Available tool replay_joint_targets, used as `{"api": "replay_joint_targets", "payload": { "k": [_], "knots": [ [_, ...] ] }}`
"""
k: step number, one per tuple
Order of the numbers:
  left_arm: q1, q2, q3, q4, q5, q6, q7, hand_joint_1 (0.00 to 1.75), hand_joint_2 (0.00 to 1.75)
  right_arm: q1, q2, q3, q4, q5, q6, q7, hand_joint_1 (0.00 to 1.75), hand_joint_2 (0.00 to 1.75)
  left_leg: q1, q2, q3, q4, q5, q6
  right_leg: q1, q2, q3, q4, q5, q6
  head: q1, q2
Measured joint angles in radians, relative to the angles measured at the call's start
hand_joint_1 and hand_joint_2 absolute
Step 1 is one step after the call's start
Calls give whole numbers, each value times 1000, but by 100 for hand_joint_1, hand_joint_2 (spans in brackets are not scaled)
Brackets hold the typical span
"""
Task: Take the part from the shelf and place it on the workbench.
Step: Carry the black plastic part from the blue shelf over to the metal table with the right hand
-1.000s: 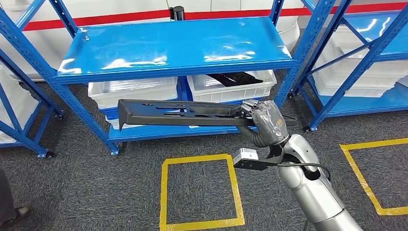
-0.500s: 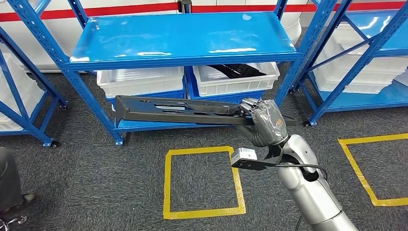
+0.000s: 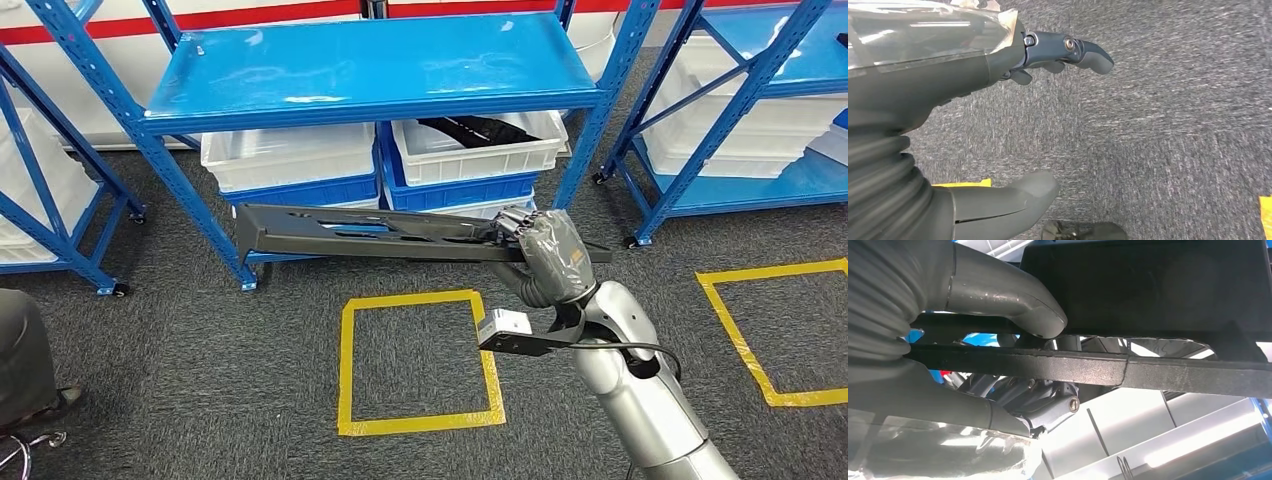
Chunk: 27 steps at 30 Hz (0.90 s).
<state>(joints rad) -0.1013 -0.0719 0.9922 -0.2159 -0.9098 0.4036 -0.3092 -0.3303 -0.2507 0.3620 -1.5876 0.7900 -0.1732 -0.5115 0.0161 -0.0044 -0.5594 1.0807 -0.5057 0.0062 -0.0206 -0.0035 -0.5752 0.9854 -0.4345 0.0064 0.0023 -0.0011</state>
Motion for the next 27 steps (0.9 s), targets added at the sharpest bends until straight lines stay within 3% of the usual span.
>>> {"api": "replay_joint_targets", "payload": {
  "k": [2,5,7,9,11,12,14,16,17,19,21,22,24,25,26,27],
  "knots": [
    [0,2,1,0,0,0,-1,0,175,-2,1,-4,0,0,0,0,175,175,-5,-2,48,-79,5,10,3,0,-5,1,10,13,2,0],
    [0,2,1,0,0,0,-3,0,175,-3,2,-12,0,-1,0,-1,175,175,-9,2,40,-95,24,32,6,0,-19,6,15,31,3,0],
    [-1,0,1,0,-1,-2,-4,0,175,-3,1,-21,0,-3,0,-1,175,175,-7,6,26,-106,47,50,8,1,-50,66,-33,26,5,0],
    [-2,0,1,0,-1,-3,-4,0,175,-1,0,-30,0,-7,0,-1,175,175,-9,8,4,-106,66,58,5,1,-99,199,-111,16,7,0],
    [-1,0,1,0,-1,-4,-5,0,175,4,-2,-36,0,-9,0,-1,175,175,-12,10,-21,-103,83,58,4,1,-119,294,-147,24,8,0],
    [-1,-1,1,0,-1,-4,-5,0,175,6,-2,-39,0,-10,-1,-1,175,175,-12,10,-33,-102,91,56,4,1,-101,287,-140,32,8,0],
    [-1,-4,1,0,-2,-4,-6,0,175,6,-3,-46,0,-11,-1,-1,175,175,-13,10,-52,-96,103,50,3,0,-10,163,-101,47,8,0],
    [-1,-5,1,0,-4,-4,-6,0,175,5,-3,-53,0,-12,-2,-2,175,175,-16,9,-66,-88,114,40,7,2,75,33,-79,42,8,0],
    [-1,-5,1,0,-6,-4,-5,0,175,6,-4,-57,-1,-12,-2,-2,175,175,-18,8,-71,-84,119,34,10,3,90,1,-77,36,8,0],
    [-1,-5,1,0,-9,-3,-4,0,175,7,-6,-66,-1,-14,-3,-2,175,175,-20,6,-77,-81,129,26,11,5,80,-4,-72,24,8,0],
    [1,-4,1,0,-10,-3,-3,0,175,6,-7,-71,-1,-18,-3,-2,175,175,-17,5,-90,-60,103,16,1,3,72,-4,-60,6,7,0],
    [1,-4,1,0,-10,-3,-2,0,175,6,-8,-73,-1,-19,-3,-3,175,175,-14,4,-104,-26,67,10,-4,2,66,-5,-51,-6,6,0],
    [1,-5,1,0,-11,-3,-2,0,175,6,-8,-75,-1,-20,-3,-3,175,175,-9,3,-145,97,-28,-1,-1,1,47,-3,-33,-20,4,0],
    [1,-5,1,0,-11,-3,-2,0,175,7,-8,-76,-1,-21,-3,-3,175,175,-7,3,-162,161,-60,-5,0,1,36,-2,-25,-21,4,0],
    [1,-5,1,0,-11,-3,-2,0,175,8,-9,-76,0,-21,-3,-3,175,175,-6,3,-168,202,-74,-7,2,1,25,-1,-17,-20,4,0],
    [1,-5,1,0,-11,-3,-2,0,175,9,-10,-77,0,-21,-3,-3,175,175,-5,3,-154,205,-68,-7,2,2,15,1,-11,-19,4,0]
  ]
}}
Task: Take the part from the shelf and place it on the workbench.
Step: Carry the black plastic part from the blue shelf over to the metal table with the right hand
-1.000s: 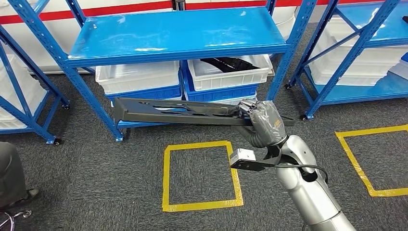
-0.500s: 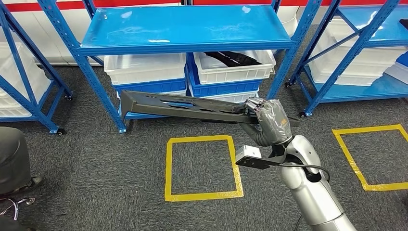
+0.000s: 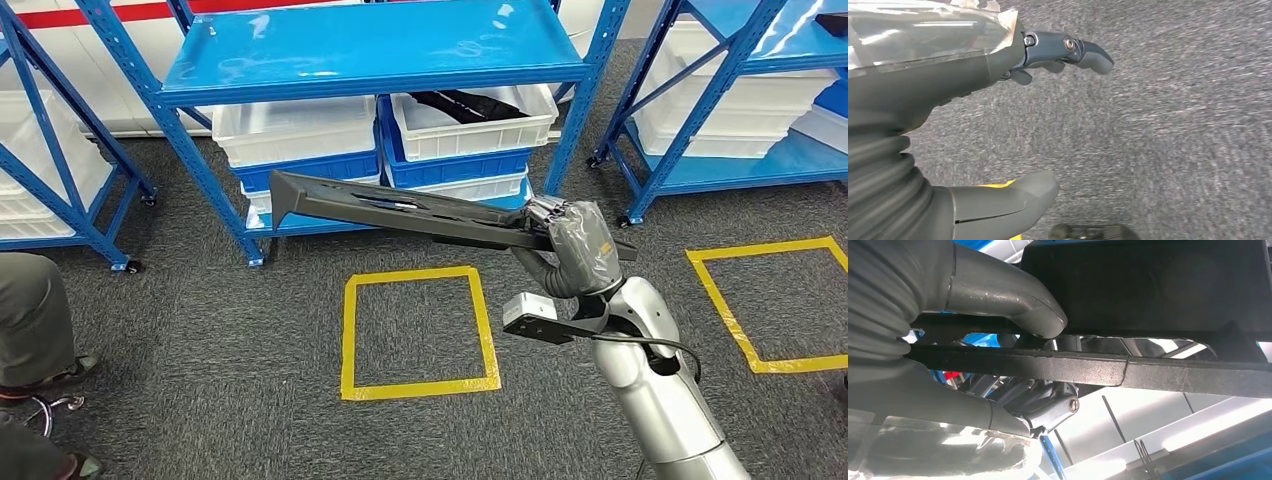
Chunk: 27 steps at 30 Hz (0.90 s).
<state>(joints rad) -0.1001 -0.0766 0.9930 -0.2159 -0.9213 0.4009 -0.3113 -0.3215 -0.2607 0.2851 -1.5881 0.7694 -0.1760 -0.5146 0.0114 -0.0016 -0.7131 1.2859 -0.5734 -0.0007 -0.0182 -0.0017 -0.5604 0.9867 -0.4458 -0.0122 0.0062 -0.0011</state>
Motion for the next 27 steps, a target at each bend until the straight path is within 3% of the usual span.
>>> {"api": "replay_joint_targets", "payload": {
  "k": [1,3,5,8,9,10,12,14,15,16,18,19,21,22,24,25,27],
  "knots": [
    [0,0,0,0,0,0,0,0,175,1,-1,-1,0,0,0,0,175,175,0,0,35,-39,20,2,1,1,-8,2,5,2,0,0],
    [-1,2,0,0,0,0,0,0,175,1,-2,-4,0,0,0,0,175,175,-1,-2,138,-185,60,14,3,2,-20,5,14,9,0,0],
    [-3,3,0,0,-1,0,0,0,175,0,-2,-6,0,0,0,0,175,175,-7,-4,194,-277,77,26,4,1,-25,5,24,19,1,0],
    [-3,4,0,0,-1,0,1,0,175,0,-6,-11,0,-4,0,-3,175,175,-13,-1,190,-296,96,42,5,0,-34,3,37,41,1,0],
    [-4,4,0,0,-1,0,1,0,175,0,-9,-14,0,-6,0,-4,175,175,-11,1,186,-305,106,50,5,0,-42,11,29,44,1,0],
    [-5,4,0,0,-2,1,2,0,175,-1,-12,-16,0,-8,0,-6,175,175,-9,3,181,-313,118,59,6,0,-56,37,7,43,2,0],
    [-6,3,0,0,-2,1,3,0,175,-2,-20,-21,2,-13,-1,-7,175,175,-8,7,164,-318,137,68,4,1,-101,152,-69,36,4,0],
    [-6,3,0,0,-2,1,4,0,175,-2,-26,-23,6,-15,-1,-8,175,175,-8,9,141,-317,153,68,-1,1,-136,274,-123,43,5,0],
    [-5,2,0,0,-2,1,4,0,175,-2,-28,-23,9,-15,-1,-9,175,175,-8,9,130,-316,160,66,-3,1,-132,294,-125,53,4,0],
    [-5,1,0,0,-2,1,5,0,175,-3,-31,-24,11,-16,-1,-10,175,175,-7,10,120,-314,166,62,-6,1,-107,273,-112,65,5,0],
    [-5,-1,0,0,-2,1,5,0,175,-8,-34,-25,16,-17,-1,-12,175,175,-6,10,100,-303,175,53,-13,0,-15,141,-76,85,5,0],
    [-6,-1,0,0,-2,2,5,0,175,-12,-36,-26,18,-18,-2,-14,175,175,-7,10,90,-296,179,47,-11,1,28,75,-67,87,5,0],
    [-6,0,0,0,-3,2,5,0,175,-18,-39,-27,21,-21,-5,-17,175,175,-10,9,75,-284,188,36,-4,4,63,7,-66,79,4,0],
    [-6,1,0,0,-3,3,4,0,175,-18,-41,-28,23,-23,-8,-18,175,175,-11,8,71,-282,193,31,0,6,60,7,-64,72,3,0],
    [-5,2,0,0,-5,3,4,0,175,-16,-42,-27,27,-25,-16,-19,175,175,-8,5,61,-270,185,22,-10,3,51,10,-54,56,1,0],
    [-5,2,0,0,-6,3,4,0,175,-15,-42,-27,29,-25,-21,-20,175,175,-5,4,50,-246,160,17,-14,2,45,10,-47,45,-1,0],
    [-5,2,0,0,-9,3,6,0,175,-14,-42,-27,30,-25,-28,-21,175,175,-1,3,11,-139,75,7,-12,0,29,10,-33,22,-3,0]
  ]
}}
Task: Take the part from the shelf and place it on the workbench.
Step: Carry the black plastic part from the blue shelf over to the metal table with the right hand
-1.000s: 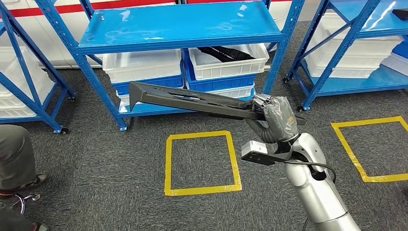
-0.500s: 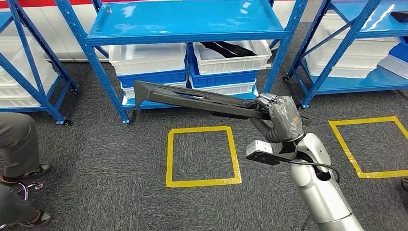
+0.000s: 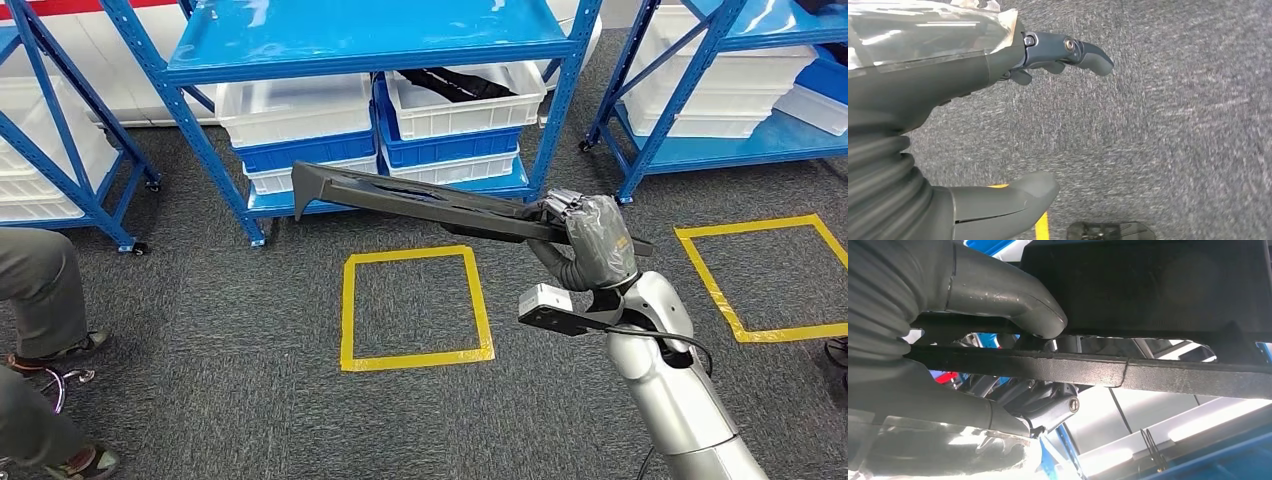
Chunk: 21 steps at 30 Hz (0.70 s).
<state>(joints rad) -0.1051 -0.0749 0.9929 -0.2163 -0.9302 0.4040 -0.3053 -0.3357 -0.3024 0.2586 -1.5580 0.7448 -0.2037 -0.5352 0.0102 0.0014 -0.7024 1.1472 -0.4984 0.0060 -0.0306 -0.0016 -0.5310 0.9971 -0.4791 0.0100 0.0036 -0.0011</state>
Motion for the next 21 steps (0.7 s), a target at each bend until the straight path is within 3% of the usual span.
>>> {"api": "replay_joint_targets", "payload": {
  "k": [2,3,4,7,9,11,13,14,16,18,19,21],
  "knots": [
    [0,0,0,0,-1,0,4,0,175,2,0,0,2,0,-4,0,175,175,2,0,-37,130,-67,-6,6,-1,-17,1,12,-14,-1,0],
    [0,0,0,0,-1,0,5,0,175,3,0,0,2,1,-5,0,175,175,2,0,-38,161,-74,-6,8,0,-25,2,17,-17,-1,0],
    [0,0,0,0,-1,0,7,0,175,4,0,0,3,1,-5,0,175,175,2,0,-18,150,-62,-4,10,0,-32,4,21,-18,-1,0],
    [-2,0,0,0,-1,0,8,0,175,5,-2,-1,4,1,-6,0,175,175,-1,-4,117,-46,-1,15,15,2,-45,10,30,-11,0,0],
    [-4,1,0,0,-1,0,7,0,175,4,-4,-2,4,1,-7,0,175,175,-8,-8,166,-128,5,28,15,1,-50,11,39,3,0,0],
    [-4,1,0,0,0,0,6,0,175,5,-5,-3,3,0,-8,0,175,175,-14,-7,167,-144,14,39,15,1,-55,6,50,20,0,0],
    [-6,-1,0,0,-1,0,7,0,175,7,-10,-4,3,0,-9,1,175,175,-12,-2,166,-166,38,51,17,1,-69,22,34,27,1,0],
    [-7,-2,0,0,-1,0,7,0,175,8,-13,-6,3,0,-10,2,175,175,-10,1,162,-176,51,56,18,1,-85,56,7,24,3,0],
    [-7,-3,0,0,-1,-1,9,0,175,14,-18,-10,3,0,-12,4,175,175,-9,4,145,-181,69,62,14,1,-130,179,-66,18,6,0],
    [-7,-4,0,0,-1,-1,11,0,175,23,-21,-11,3,0,-13,4,175,175,-8,6,123,-175,82,60,9,1,-152,273,-103,28,7,0],
    [-7,-6,0,0,-1,-1,12,0,175,27,-23,-12,3,0,-14,5,175,175,-7,6,111,-170,87,57,6,1,-137,267,-96,39,7,0],
    [-7,-9,0,0,-1,-3,11,0,175,29,-25,-13,1,0,-15,6,175,175,-4,7,86,-154,96,48,-3,0,-56,151,-59,63,8,0]
  ]
}}
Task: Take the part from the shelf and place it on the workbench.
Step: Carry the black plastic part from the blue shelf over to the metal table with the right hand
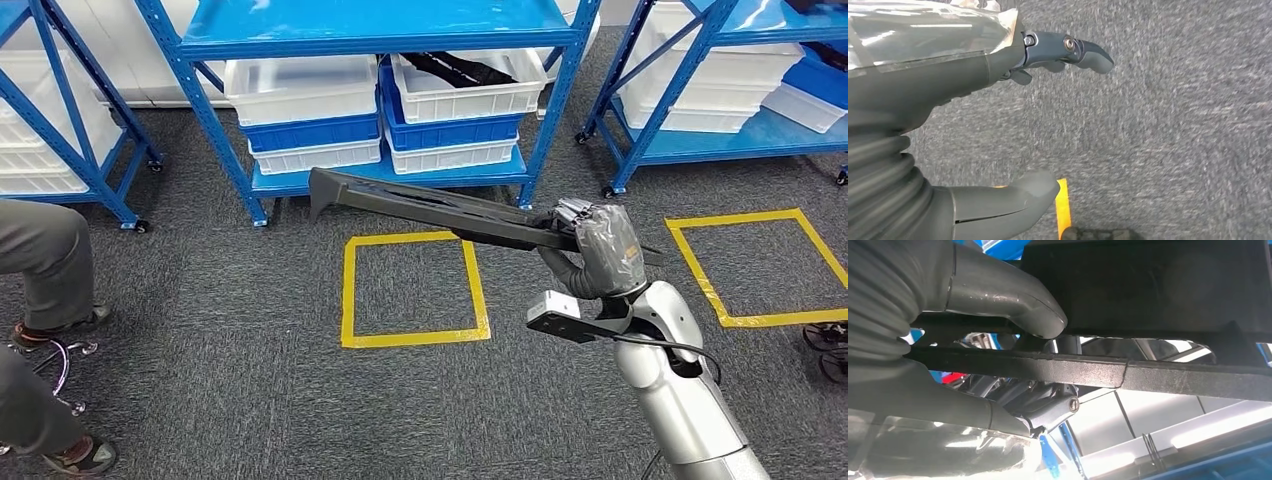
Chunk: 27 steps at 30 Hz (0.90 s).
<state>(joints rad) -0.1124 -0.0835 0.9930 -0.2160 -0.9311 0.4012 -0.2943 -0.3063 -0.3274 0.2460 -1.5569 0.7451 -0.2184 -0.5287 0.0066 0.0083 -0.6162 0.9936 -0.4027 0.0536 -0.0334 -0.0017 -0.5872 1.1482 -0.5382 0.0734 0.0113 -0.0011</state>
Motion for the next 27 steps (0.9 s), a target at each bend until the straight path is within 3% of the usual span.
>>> {"api": "replay_joint_targets", "payload": {
  "k": [1,2,4,6,7,9,11,12,13,14,16,18,19,21,22,23,24,26,27],
  "knots": [
    [-1,0,0,0,0,-1,-1,0,175,0,-1,-1,-2,0,-1,2,175,175,0,0,-13,9,4,-6,0,2,43,-66,11,5,1,0],
    [-1,0,0,-1,0,-1,-2,0,175,2,-1,-2,-4,1,-3,4,175,175,-1,-1,-22,17,8,-13,2,4,70,-112,18,2,2,0],
    [-2,2,0,-1,-2,-1,-5,0,175,8,-2,-3,-8,4,-7,10,175,175,-4,-5,-34,25,20,-24,11,9,76,-134,19,-14,1,0],
    [-3,2,0,-1,-6,-2,-5,0,175,17,-2,-4,-11,8,-11,13,175,175,-2,-9,-44,30,23,-32,5,6,58,-131,31,-33,-2,0],
    [-3,3,0,-1,-8,-3,-4,0,175,22,-2,-4,-14,9,-13,14,175,175,0,-10,-54,43,4,-36,2,4,50,-130,40,-46,-3,0],
    [-5,2,0,-1,-11,-4,-3,0,175,31,-2,-6,-21,9,-16,15,175,175,5,-10,-83,124,-85,-45,1,2,29,-130,61,-72,-5,0],
    [-7,2,0,-1,-12,-5,-2,0,175,40,-2,-7,-27,10,-18,16,175,175,6,-11,-111,254,-174,-51,7,1,3,-129,82,-83,-6,0],
    [-7,2,0,-1,-12,-5,-1,0,175,44,-2,-7,-28,10,-19,16,175,175,6,-10,-113,300,-189,-51,10,2,-10,-129,93,-84,-6,0],
    [-8,2,0,-1,-12,-5,-1,0,175,48,-2,-7,-28,10,-19,16,175,175,6,-11,-100,317,-182,-49,13,2,-23,-128,103,-83,-6,0],
    [-9,2,0,-1,-12,-5,-1,0,175,51,-2,-7,-28,10,-19,17,175,175,6,-11,-70,297,-160,-44,15,2,-35,-128,113,-82,-6,0],
    [-13,4,0,-2,-12,-5,-1,0,175,54,-3,-9,-31,10,-20,18,175,175,1,-12,33,171,-128,-24,19,4,-55,-128,133,-78,-6,0],
    [-19,6,-1,-4,-13,-6,-1,0,175,54,-3,-14,-37,11,-22,18,175,175,-7,-13,119,47,-136,-8,19,3,-63,-131,151,-67,-4,0],
    [-21,7,-1,-4,-15,-6,0,0,175,55,-3,-15,-40,12,-24,19,175,175,-12,-13,136,17,-144,-2,17,2,-64,-133,160,-60,-5,0],
    [-22,7,-1,-4,-18,-7,2,0,175,57,-3,-19,-46,15,-27,22,175,175,-16,-11,128,-1,-123,5,16,0,-66,-141,176,-45,-8,0],
    [-23,6,-1,-4,-19,-8,4,0,175,60,-4,-22,-49,17,-28,24,175,175,-15,-9,120,-12,-107,10,17,0,-73,-138,169,-44,-9,0],
    [-24,5,-1,-4,-20,-8,5,0,175,63,-6,-26,-52,20,-28,26,175,175,-13,-6,109,-22,-89,14,19,1,-84,-121,144,-47,-8,0],
    [-25,4,-1,-4,-21,-8,6,0,175,66,-7,-30,-54,22,-29,28,175,175,-10,-4,97,-28,-71,16,20,1,-99,-81,100,-53,-7,0],
    [-26,2,-1,-4,-21,-9,7,0,175,71,-9,-34,-58,26,-29,29,175,175,-10,0,66,-28,-43,16,18,1,-127,44,9,-58,-5,0],
    [-26,1,-1,-4,-21,-10,7,0,175,73,-9,-35,-58,26,-29,29,175,175,-10,1,50,-27,-29,14,17,1,-133,106,-13,-52,-4,0]
  ]
}}
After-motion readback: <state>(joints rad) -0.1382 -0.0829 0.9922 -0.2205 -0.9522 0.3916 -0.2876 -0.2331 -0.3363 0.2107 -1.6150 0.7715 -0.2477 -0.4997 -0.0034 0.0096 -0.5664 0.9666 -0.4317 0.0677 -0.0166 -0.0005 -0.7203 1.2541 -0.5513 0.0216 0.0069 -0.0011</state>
